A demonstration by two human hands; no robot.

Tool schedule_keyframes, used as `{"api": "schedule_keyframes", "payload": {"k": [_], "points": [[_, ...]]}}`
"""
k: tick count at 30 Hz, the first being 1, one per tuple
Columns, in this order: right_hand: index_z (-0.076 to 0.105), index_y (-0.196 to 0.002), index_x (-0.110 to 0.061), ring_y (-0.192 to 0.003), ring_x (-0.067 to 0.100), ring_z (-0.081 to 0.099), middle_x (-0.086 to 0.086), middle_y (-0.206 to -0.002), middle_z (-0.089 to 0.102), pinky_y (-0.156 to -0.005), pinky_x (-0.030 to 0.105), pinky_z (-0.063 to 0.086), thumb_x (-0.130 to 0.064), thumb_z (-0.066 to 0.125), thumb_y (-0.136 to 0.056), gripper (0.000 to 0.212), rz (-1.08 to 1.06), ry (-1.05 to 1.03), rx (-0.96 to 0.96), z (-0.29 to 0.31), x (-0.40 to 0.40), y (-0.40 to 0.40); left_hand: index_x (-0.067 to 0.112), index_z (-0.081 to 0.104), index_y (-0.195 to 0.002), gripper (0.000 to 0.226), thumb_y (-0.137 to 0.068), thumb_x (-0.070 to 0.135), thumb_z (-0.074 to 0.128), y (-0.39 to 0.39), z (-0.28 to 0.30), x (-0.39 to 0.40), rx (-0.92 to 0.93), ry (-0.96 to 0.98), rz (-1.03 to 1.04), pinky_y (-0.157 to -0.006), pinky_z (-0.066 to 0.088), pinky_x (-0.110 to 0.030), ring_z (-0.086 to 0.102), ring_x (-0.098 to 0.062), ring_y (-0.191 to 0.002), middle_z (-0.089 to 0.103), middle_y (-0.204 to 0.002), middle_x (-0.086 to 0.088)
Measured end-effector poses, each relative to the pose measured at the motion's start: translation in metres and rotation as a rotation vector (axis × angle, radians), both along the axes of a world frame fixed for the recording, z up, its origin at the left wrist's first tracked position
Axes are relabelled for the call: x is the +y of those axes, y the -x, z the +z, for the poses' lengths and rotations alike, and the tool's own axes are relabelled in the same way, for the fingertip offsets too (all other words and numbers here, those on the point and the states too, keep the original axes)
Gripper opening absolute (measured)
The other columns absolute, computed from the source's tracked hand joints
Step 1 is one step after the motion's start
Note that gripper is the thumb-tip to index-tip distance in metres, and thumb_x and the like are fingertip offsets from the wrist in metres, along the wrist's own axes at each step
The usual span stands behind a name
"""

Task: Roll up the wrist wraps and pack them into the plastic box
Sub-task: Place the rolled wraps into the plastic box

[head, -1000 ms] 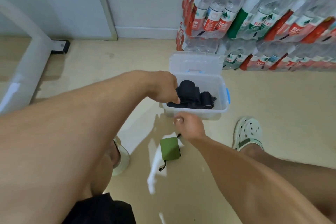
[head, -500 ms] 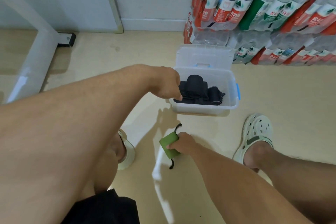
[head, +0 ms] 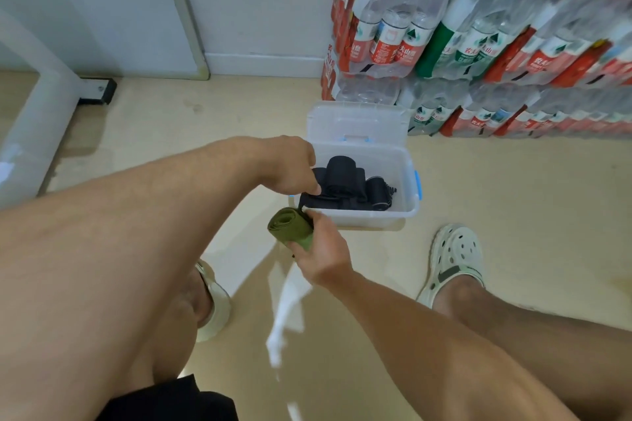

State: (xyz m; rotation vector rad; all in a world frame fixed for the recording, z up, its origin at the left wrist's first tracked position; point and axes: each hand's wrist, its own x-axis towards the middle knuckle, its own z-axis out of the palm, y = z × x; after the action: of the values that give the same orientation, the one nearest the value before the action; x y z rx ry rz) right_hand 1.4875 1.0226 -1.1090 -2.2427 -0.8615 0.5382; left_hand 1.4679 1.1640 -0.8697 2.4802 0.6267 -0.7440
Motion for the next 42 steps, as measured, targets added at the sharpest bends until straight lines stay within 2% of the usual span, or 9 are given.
{"api": "schedule_keyframes", "payload": {"k": [3,7,12,21,26,29,32,36,42], "points": [[0.05,-0.139,-0.014,-0.119,0.016,0.051,-0.002,-0.128,0.058,-0.097,0.03,0.044,-0.031,0.077,-0.085,0.063,-0.052,-0.192,-0.134,0.029,0.007,-0.022,0.014,0.049,-0.144,0.054,-0.096,0.036,0.062,-0.002,0.001,-0.001,-0.038,-0.015,0.019,-0.102,0.047,-0.037,0.053,-0.028,-0.126,0.055,-0.143,-0.005],[0.048,-0.14,-0.019,-0.118,0.015,0.057,-0.003,-0.129,0.061,-0.103,0.031,0.046,-0.04,0.078,-0.082,0.069,-0.436,-0.237,-0.038,0.044,0.013,-0.079,0.012,0.055,-0.135,0.048,-0.096,0.038,0.063,-0.004,-0.002,-0.002,-0.015,-0.024,0.006,-0.102,0.048,-0.042,0.056,-0.029,-0.12,0.06,-0.134,-0.006],[0.05,-0.136,-0.013,-0.111,0.032,0.065,0.007,-0.121,0.066,-0.089,0.035,0.049,-0.035,0.074,-0.087,0.058,-0.698,0.039,0.084,0.048,-0.011,-0.154,0.013,0.054,-0.137,0.048,-0.098,0.04,0.061,-0.006,-0.007,-0.002,0.032,-0.004,-0.007,-0.106,0.045,-0.042,0.054,-0.028,-0.123,0.057,-0.137,-0.005],[0.053,-0.124,-0.008,-0.099,0.034,0.064,0.012,-0.114,0.065,-0.074,0.036,0.047,-0.038,0.067,-0.088,0.049,-0.568,0.387,0.203,0.011,0.01,-0.187,0.012,0.052,-0.138,0.048,-0.099,0.04,0.058,-0.017,-0.017,-0.008,0.073,0.007,-0.034,-0.101,0.045,-0.037,0.055,-0.027,-0.123,0.057,-0.137,-0.005],[0.055,-0.123,-0.003,-0.09,0.03,0.057,0.013,-0.113,0.064,-0.073,0.036,0.042,-0.041,0.054,-0.103,0.043,-0.474,0.537,0.251,-0.001,0.018,-0.194,0.012,0.053,-0.136,0.047,-0.098,0.04,0.059,-0.026,-0.023,-0.009,0.095,0.019,-0.048,-0.097,0.045,-0.035,0.057,-0.025,-0.113,0.058,-0.136,-0.006],[0.056,-0.126,-0.002,-0.103,0.031,0.06,0.016,-0.126,0.062,-0.078,0.037,0.044,-0.041,0.046,-0.107,0.045,-0.373,0.608,0.158,-0.002,0.016,-0.194,0.011,0.056,-0.128,0.041,-0.097,0.038,0.06,-0.032,-0.024,-0.011,0.085,0.032,-0.044,-0.094,0.045,-0.036,0.053,-0.024,-0.102,0.06,-0.131,-0.006],[0.054,-0.133,-0.002,-0.12,0.034,0.056,0.018,-0.135,0.053,-0.094,0.039,0.046,-0.028,0.047,-0.107,0.038,-0.314,0.688,0.035,-0.001,0.011,-0.196,0.01,0.054,-0.136,0.048,-0.098,0.038,0.06,-0.037,-0.023,-0.018,0.077,0.049,-0.049,-0.101,0.045,-0.038,0.057,-0.027,-0.118,0.059,-0.133,-0.007],[0.058,-0.128,-0.001,-0.118,0.032,0.062,0.015,-0.13,0.061,-0.088,0.035,0.049,0.001,0.053,-0.096,0.032,-0.211,0.775,-0.062,0.008,0.006,-0.202,0.013,0.051,-0.139,0.05,-0.098,0.04,0.06,-0.04,-0.024,-0.025,0.076,0.06,-0.059,-0.105,0.046,-0.039,0.056,-0.027,-0.122,0.057,-0.131,-0.002],[0.062,-0.129,-0.018,-0.114,0.029,0.062,0.008,-0.13,0.062,-0.081,0.031,0.044,-0.009,0.057,-0.097,0.034,-0.198,0.613,-0.3,0.044,0.015,-0.226,0.017,0.047,-0.141,0.05,-0.098,0.04,0.06,-0.045,-0.023,-0.028,0.055,0.054,-0.066,-0.103,0.045,-0.037,0.053,-0.026,-0.122,0.054,-0.139,-0.003]]}}
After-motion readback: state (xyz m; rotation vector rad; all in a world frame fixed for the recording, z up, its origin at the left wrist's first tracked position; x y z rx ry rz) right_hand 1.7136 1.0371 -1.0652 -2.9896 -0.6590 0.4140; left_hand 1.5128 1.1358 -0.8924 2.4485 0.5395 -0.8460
